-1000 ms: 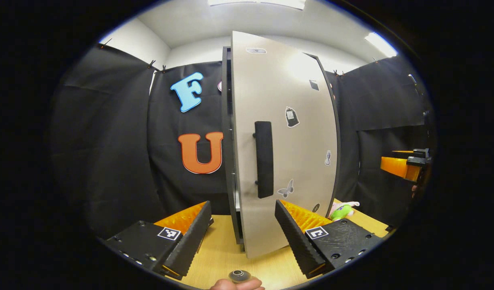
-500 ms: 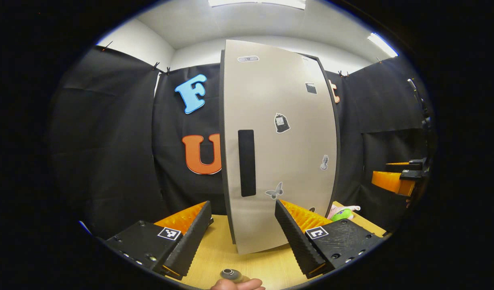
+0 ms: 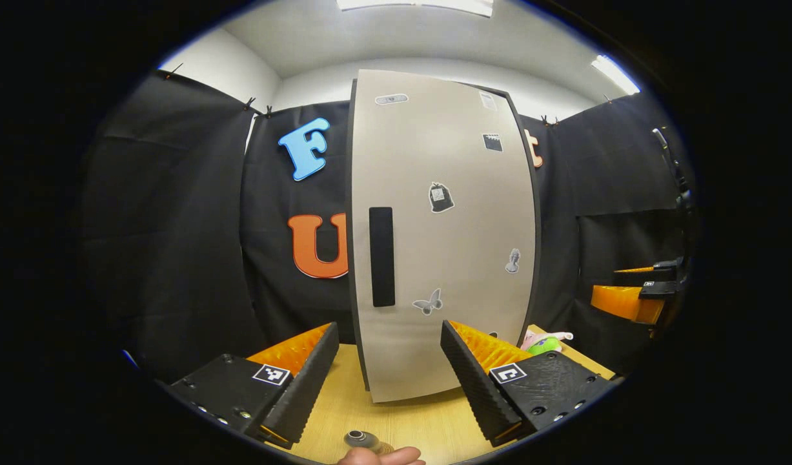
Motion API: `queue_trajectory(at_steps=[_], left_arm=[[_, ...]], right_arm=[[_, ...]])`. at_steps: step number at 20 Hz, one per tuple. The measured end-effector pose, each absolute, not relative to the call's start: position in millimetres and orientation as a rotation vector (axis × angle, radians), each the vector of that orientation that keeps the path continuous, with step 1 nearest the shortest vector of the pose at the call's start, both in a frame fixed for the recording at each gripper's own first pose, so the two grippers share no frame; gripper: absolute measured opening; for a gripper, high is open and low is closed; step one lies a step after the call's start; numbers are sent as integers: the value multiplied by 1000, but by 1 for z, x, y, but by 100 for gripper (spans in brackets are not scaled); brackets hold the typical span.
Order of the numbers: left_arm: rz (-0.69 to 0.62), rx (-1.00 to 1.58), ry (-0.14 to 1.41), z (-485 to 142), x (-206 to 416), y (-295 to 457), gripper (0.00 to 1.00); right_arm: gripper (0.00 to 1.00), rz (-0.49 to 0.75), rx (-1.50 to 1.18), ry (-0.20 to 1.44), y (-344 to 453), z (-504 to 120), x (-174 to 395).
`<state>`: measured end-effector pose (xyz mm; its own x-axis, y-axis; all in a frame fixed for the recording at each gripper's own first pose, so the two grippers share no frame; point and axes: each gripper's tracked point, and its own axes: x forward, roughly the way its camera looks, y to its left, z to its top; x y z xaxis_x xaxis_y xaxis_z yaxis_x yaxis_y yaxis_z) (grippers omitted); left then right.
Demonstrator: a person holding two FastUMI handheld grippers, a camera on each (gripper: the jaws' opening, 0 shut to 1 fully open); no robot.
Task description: Open the cabinet door with the right hand, grasp the bottle in the cabinet with the left hand and place it on the coaster, then close the cabinet door with the right hand.
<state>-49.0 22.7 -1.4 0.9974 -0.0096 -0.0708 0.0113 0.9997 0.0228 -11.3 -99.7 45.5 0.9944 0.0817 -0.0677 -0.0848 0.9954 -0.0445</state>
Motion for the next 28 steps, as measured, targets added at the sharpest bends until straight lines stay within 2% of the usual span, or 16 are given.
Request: queue_trajectory(at_steps=[2,3,4,8,9,10,13,16,17,18,21,24,25,26,27,28], left_arm=[[-18,19,70,-3,-48,22,96],[-22,19,71,-5,-45,23,96],[-30,16,74,-7,-45,23,96],[-27,20,70,-5,-47,22,96],[-26,20,66,-4,-47,21,96],[-19,19,62,-3,-49,22,96],[-20,16,59,-2,-51,17,96],[-29,11,61,-4,-54,13,96],[-30,9,62,-4,-55,13,96],[-26,9,63,-5,-56,13,96],[-19,-2,62,-6,-58,14,96],[-14,-6,60,-5,-59,16,96],[-10,-5,63,-6,-59,17,96],[-10,-7,63,-6,-60,18,96],[-9,-9,62,-5,-61,18,96],[-4,-8,60,-4,-62,20,96]], right_arm=[[98,86,-43,63,-99,46,-14],[95,86,-40,65,-99,45,-15],[98,86,-36,66,-99,44,-16],[98,90,-25,82,-100,37,-24],[95,95,-18,77,-100,38,-26],[98,94,-19,79,-102,37,-28],[95,88,-17,72,-107,39,-31],[98,84,-8,78,-110,37,-33],[95,85,-7,80,-110,36,-35],[98,87,-10,83,-110,35,-35],[95,94,-20,89,-109,34,-38],[95,104,-29,80,-106,37,-41],[98,103,-34,79,-106,37,-42],[95,106,-34,75,-105,38,-42],[98,105,-33,73,-104,40,-43],[95,103,-32,72,-105,40,-43]])
